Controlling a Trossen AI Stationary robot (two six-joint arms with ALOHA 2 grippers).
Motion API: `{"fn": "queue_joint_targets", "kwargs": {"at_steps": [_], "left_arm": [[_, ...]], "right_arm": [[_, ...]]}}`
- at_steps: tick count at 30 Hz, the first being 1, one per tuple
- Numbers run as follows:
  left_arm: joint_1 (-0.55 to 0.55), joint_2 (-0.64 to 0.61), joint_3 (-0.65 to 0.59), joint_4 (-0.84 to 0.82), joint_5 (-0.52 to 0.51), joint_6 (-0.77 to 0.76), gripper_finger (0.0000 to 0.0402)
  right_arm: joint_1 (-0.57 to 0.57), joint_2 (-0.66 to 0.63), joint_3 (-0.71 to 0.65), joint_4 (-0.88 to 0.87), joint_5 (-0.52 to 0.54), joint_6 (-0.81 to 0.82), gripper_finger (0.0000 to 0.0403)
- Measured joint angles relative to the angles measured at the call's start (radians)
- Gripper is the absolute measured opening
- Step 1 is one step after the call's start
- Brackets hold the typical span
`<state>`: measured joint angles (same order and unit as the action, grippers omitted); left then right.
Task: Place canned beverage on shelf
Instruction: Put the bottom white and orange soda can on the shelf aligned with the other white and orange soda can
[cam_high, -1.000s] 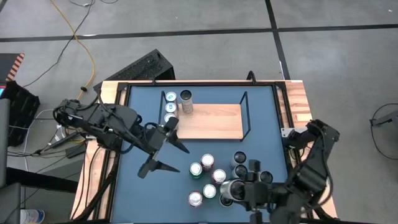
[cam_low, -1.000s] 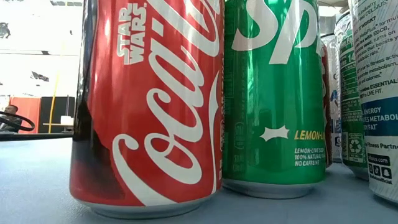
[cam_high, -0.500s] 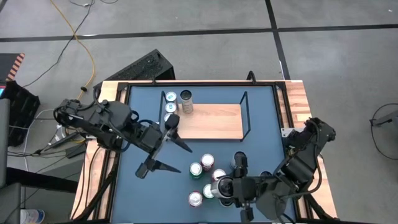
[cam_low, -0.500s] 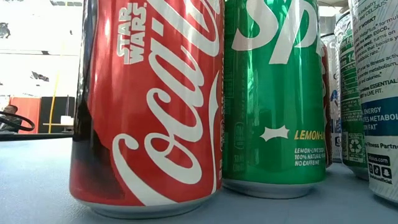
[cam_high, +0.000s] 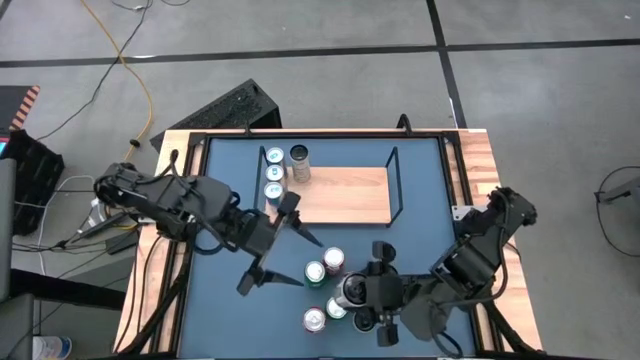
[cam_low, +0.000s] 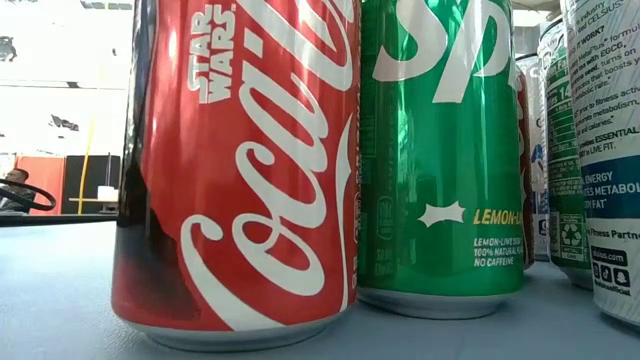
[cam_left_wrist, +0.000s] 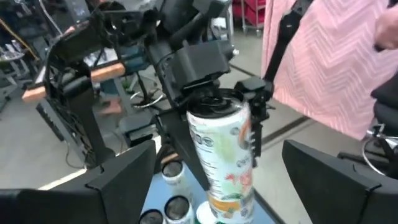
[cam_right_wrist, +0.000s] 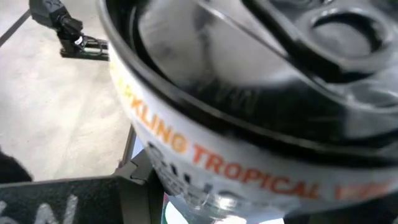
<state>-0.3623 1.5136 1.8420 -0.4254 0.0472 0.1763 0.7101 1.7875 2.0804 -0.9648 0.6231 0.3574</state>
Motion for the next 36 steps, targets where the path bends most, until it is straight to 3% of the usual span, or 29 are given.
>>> {"fn": "queue_joint_targets", "kwargs": {"at_steps": [8, 18, 30, 36], "left_arm": [[0.009, 0.028, -0.001, -0.087, -0.033, 0.005, 0.0337], [0.021, 0.044, 0.000, -0.026, -0.034, 0.005, 0.0337], [0.054, 0.061, 0.001, -0.082, -0.019, 0.000, 0.0336], [0.056, 0.089, 0.113, -0.293, -0.056, 0.004, 0.0336]], "right_arm": [[-0.044, 0.001, 0.000, -0.003, -0.026, -0.020, 0.0213], [-0.092, 0.001, -0.026, 0.016, -0.074, -0.046, 0.0213], [-0.108, 0.001, -0.026, 0.003, -0.098, -0.052, 0.0213], [-0.121, 0.001, -0.026, -0.002, -0.106, -0.052, 0.0213]]}}
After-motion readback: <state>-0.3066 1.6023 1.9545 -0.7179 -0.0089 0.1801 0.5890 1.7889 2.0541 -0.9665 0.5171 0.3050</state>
